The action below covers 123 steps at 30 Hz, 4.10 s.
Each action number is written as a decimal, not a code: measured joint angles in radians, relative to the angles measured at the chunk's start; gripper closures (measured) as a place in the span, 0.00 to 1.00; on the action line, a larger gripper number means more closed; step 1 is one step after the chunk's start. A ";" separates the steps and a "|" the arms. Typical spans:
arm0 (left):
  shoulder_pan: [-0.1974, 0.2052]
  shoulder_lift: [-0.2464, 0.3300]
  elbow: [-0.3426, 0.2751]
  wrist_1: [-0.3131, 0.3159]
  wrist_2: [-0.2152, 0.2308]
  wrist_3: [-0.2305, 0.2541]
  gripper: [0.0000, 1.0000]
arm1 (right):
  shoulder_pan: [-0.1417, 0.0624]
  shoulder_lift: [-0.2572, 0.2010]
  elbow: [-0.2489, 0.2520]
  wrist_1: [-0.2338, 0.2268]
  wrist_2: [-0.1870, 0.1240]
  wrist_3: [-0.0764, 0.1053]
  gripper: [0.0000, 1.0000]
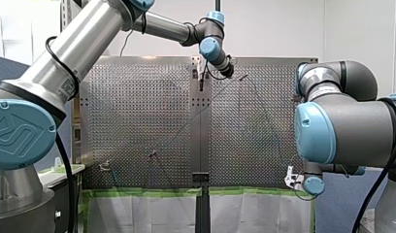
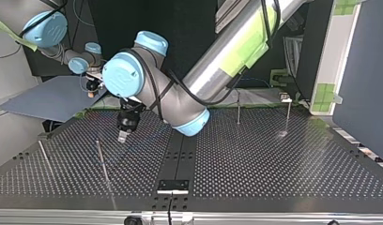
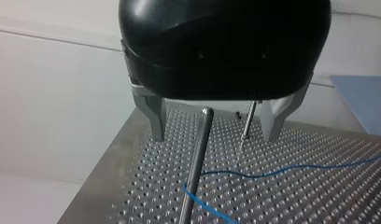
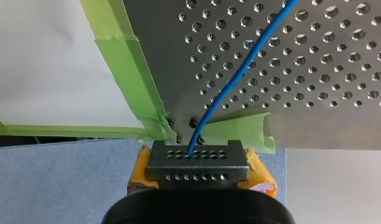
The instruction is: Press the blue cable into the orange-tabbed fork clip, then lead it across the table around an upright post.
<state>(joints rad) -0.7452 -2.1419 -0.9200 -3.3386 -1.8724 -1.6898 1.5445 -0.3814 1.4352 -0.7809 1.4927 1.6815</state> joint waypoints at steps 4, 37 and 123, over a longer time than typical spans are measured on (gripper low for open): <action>-0.003 0.000 0.000 -0.001 -0.041 -0.001 0.00 | 0.001 0.000 0.000 0.000 0.000 0.000 1.00; -0.016 0.002 -0.006 -0.005 -0.155 -0.001 0.00 | 0.002 0.000 0.000 0.000 0.000 -0.001 1.00; -0.015 0.312 -0.801 0.778 -0.037 -0.303 0.00 | 0.003 0.000 0.000 0.002 -0.001 -0.023 1.00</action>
<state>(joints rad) -0.7600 -1.8302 -1.7205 -2.5610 -1.9092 -1.9932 1.5479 -0.3814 1.4349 -0.7790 1.4917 1.6582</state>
